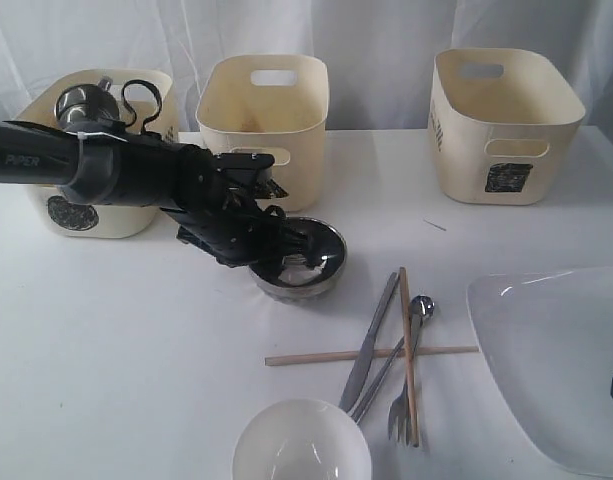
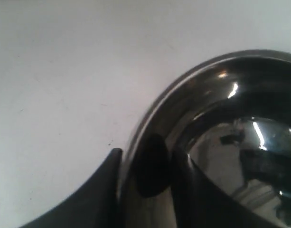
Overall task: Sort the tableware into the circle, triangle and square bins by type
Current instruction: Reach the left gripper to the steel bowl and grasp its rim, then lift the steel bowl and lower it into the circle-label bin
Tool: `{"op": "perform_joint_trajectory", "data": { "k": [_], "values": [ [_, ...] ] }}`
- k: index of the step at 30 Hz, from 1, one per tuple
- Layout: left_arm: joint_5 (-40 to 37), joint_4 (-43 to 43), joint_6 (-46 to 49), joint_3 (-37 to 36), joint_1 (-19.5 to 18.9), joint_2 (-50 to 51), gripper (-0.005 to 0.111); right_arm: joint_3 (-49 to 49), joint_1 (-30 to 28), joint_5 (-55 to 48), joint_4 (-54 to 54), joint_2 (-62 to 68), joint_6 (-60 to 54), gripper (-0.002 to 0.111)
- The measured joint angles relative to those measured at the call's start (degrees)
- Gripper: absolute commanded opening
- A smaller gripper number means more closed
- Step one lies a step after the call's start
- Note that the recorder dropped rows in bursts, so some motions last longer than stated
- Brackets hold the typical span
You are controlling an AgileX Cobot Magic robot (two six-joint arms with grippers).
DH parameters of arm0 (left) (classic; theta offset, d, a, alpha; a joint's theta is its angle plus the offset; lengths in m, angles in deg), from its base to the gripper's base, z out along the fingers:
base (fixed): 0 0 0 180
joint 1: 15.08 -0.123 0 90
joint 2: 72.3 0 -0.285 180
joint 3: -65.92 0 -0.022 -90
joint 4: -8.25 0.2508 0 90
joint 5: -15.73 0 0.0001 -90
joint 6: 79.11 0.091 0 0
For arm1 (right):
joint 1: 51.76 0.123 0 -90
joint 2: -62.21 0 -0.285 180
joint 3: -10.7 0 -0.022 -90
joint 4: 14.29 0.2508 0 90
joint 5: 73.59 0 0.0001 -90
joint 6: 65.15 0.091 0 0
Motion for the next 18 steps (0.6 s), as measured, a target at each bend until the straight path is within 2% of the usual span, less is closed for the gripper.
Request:
{"op": "perform_joint_trajectory", "data": {
  "k": [2, 9, 11, 13, 15, 18],
  "values": [
    [0.4, -0.5, -0.4, 0.2, 0.0, -0.1, 0.000, 0.0, 0.0, 0.0, 0.0, 0.0, 0.0, 0.000],
    [-2.4, 3.7, -0.6, 0.3, 0.0, -1.8, 0.000, 0.0, 0.0, 0.0, 0.0, 0.0, 0.0, 0.000],
    [-4.7, 6.6, -0.6, 0.3, 0.0, -3.5, 0.000, 0.0, 0.0, 0.0, 0.0, 0.0, 0.0, 0.000],
    [-8.7, 13.2, -0.1, -0.3, -0.1, -7.5, 0.000, 0.0, 0.0, 0.0, 0.0, 0.0, 0.0, 0.000],
    [-10.0, 15.8, 0.0, -0.4, -1.7, -13.3, 0.000, 0.0, 0.0, 0.0, 0.0, 0.0, 0.0, 0.000],
    [-9.2, 16.6, 0.0, -0.4, -6.8, -24.0, 0.000, 0.0, 0.0, 0.0, 0.0, 0.0, 0.0, 0.000]
  ]
}}
